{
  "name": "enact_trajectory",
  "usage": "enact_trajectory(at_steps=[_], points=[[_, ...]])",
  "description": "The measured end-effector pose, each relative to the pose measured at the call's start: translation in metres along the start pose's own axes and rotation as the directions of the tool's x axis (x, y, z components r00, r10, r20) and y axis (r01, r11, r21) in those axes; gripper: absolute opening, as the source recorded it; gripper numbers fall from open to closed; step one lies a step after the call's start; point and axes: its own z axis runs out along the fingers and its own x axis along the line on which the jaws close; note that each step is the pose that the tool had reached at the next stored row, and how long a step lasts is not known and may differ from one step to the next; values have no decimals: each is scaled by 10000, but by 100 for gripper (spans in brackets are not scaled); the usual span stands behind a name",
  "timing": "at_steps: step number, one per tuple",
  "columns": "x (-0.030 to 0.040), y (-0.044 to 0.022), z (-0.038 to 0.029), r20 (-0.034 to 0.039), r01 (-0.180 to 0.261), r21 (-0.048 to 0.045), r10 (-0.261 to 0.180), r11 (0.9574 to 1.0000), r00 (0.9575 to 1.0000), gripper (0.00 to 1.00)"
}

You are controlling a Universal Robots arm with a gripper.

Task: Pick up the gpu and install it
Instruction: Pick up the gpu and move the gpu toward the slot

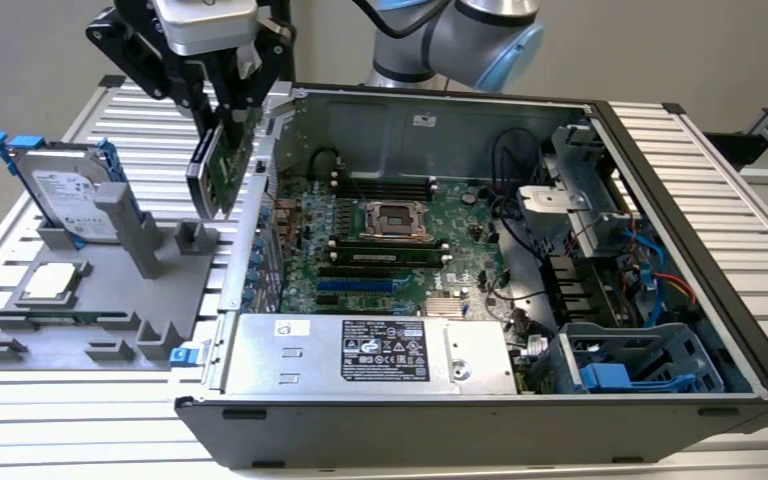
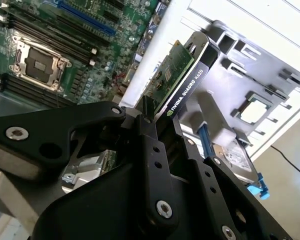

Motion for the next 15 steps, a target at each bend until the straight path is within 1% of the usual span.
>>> enact_trajectory(at_steps=[15], points=[[-110, 22, 3, 0, 0, 0, 0, 10000, 10000, 0]])
